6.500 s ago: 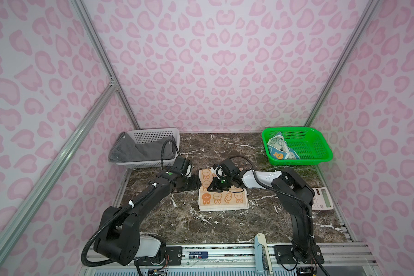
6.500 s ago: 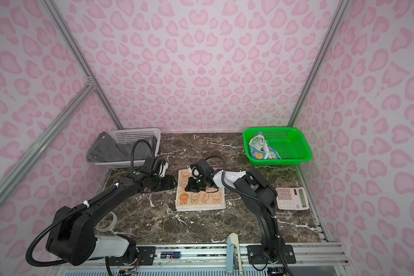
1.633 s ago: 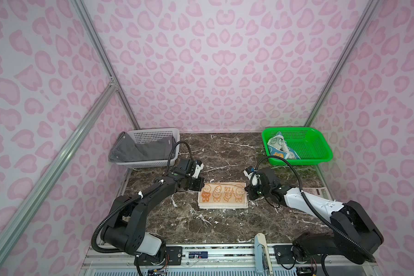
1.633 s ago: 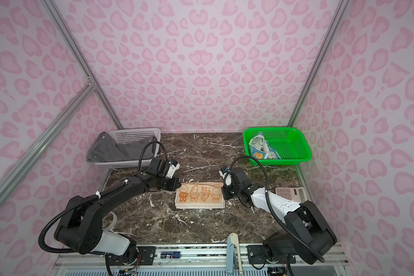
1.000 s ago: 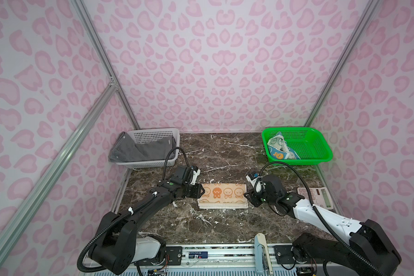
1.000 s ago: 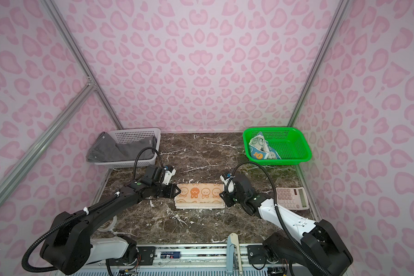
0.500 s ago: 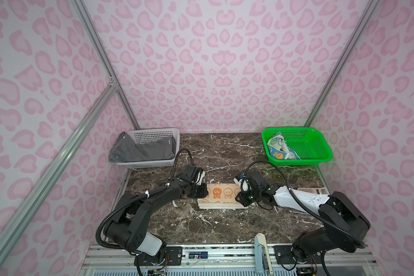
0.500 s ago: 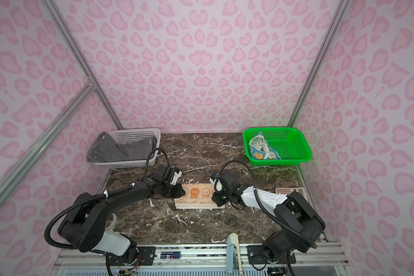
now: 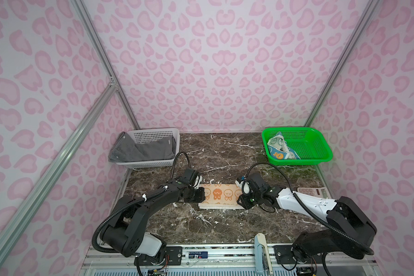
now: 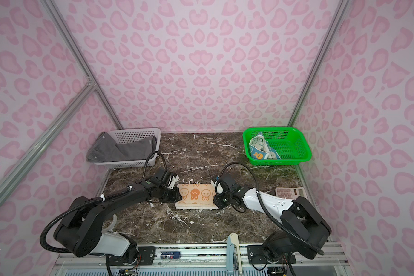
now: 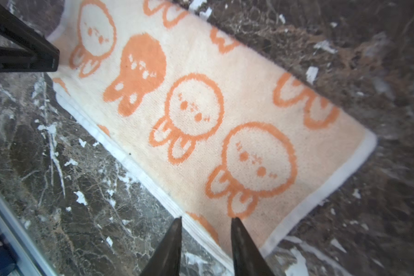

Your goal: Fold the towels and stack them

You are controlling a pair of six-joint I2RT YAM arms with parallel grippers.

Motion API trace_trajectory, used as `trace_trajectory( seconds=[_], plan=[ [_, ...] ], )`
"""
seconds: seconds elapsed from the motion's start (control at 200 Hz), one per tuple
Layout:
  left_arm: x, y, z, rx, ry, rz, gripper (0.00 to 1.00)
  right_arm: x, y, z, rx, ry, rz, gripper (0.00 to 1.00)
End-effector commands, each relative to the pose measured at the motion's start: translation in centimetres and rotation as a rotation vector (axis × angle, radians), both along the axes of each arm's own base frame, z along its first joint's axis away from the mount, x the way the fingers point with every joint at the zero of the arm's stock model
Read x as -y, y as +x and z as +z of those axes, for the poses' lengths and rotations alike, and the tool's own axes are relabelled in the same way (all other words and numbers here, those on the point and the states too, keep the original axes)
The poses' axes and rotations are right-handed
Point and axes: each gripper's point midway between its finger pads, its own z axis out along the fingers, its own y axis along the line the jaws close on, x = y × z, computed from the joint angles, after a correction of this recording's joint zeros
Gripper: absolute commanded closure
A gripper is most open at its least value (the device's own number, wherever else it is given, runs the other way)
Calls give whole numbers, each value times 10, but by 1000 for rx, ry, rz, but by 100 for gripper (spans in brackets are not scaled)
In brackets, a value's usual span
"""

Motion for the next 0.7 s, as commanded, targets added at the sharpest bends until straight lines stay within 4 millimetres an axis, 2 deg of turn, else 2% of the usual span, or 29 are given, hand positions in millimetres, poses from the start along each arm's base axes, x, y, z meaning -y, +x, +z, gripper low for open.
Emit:
trace_trajectory(
  seconds=[0.0, 0.04, 0.095, 0.16, 0.27, 0.515, 0.695],
  plan=[
    [-2, -3, 12, 5, -2, 4, 65, 14, 1, 0, -20, -24, -80, 60],
    [-2, -7, 13, -1, -9, 1, 55, 19, 1, -2, -36, -29, -110, 59],
    [-3, -10, 12, -8, -6, 1, 48, 25, 0, -5, -72, -27, -161, 56],
    [-9, -13, 7, -18, 16, 7, 44, 32, -1, -10, -119, -14, -227, 54],
    [-10, -15, -3, -54, 4, 22, 38, 31, -3, -13, -159, 27, -280, 52],
    [-9, -3, -15, -75, 33, 34, 40, 21, -2, -21, -217, 46, -284, 62],
    [-13, 2, -22, -90, 59, 44, 52, 18, -3, -30, -255, 31, -287, 70]
  ],
)
